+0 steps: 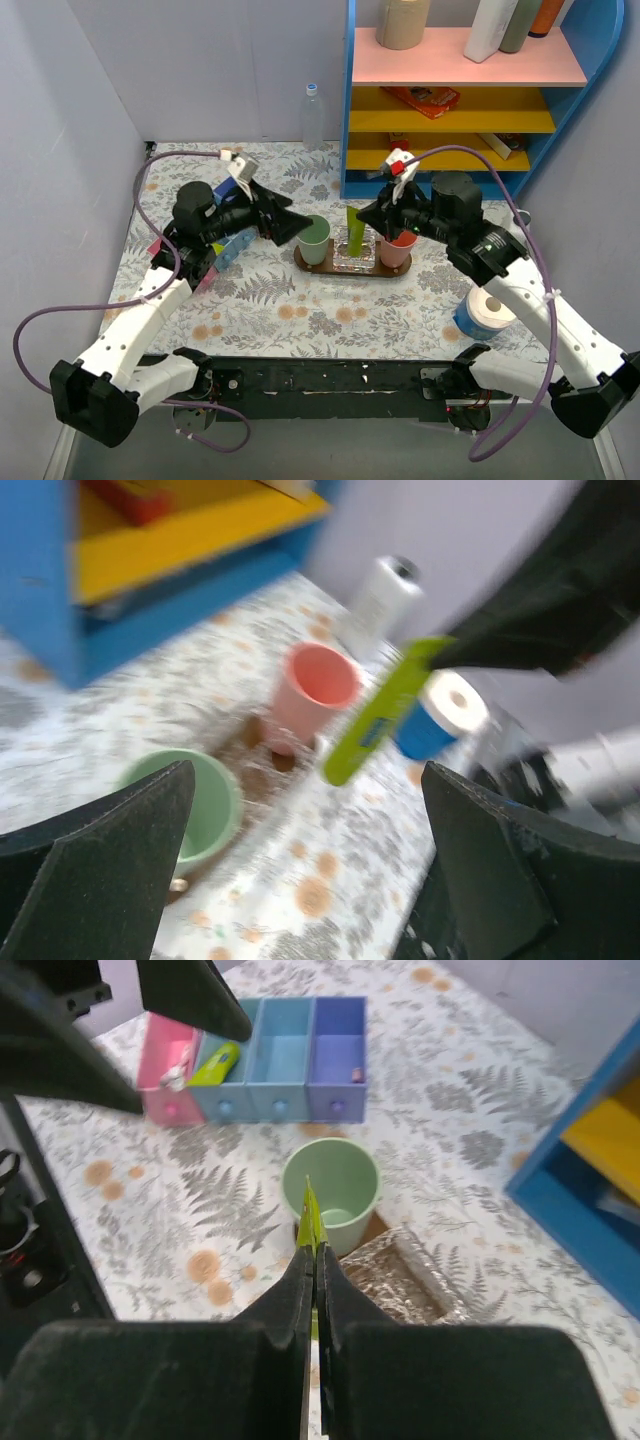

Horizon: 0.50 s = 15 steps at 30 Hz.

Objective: Prepare toiletry sets of a toothbrush and toothpaste on the tray

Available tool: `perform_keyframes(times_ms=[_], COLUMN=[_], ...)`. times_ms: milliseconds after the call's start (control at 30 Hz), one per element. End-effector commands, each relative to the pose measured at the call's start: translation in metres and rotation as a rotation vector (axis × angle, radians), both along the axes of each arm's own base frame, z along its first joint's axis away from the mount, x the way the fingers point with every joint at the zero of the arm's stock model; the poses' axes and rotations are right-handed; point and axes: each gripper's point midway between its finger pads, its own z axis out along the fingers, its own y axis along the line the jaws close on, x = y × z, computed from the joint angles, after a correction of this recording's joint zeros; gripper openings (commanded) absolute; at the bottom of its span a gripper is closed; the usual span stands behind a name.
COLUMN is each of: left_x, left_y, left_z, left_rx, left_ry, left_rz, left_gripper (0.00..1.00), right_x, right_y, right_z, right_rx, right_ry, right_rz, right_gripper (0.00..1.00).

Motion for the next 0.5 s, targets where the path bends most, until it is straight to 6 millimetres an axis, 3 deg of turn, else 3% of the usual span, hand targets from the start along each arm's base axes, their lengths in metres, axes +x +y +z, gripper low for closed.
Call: perform_keyframes(times_ms=[0, 33, 167, 300, 467], left_x=[0.061, 0.077, 0.098, 0.102, 0.104], left_y=[0.065, 0.087, 0.125, 0.138, 0.141], left_z=[0.011, 0.008, -0.002, -0.011, -0.028], left_rx=[-0.038, -0.037, 0.044, 0.085, 0.1], left_ry=[-0.006, 0.0, -0.054, -0.099, -0.097], left_rz=[0.373, 0.486, 0.689, 0.754, 0.768], left_gripper=[0.98, 0.98, 0.98, 0.98, 0.98], right_x=[0.031, 0.033, 0.048, 0.062, 0.074], right_y=[-0.02, -0.021, -0.024, -0.024, -0.026], right_z=[0.036, 0.035, 0.026, 0.02, 0.008], right_rx=[0.102, 0.1, 0.084, 0.081, 0.073], right_ry=[-0.223, -0.243, -0.271, -0.298, -0.296], right_rz=[-0.193, -0.202, -0.24, -0.25, -0.25], right_gripper=[0.01, 0.01, 0.01, 0.01, 0.01])
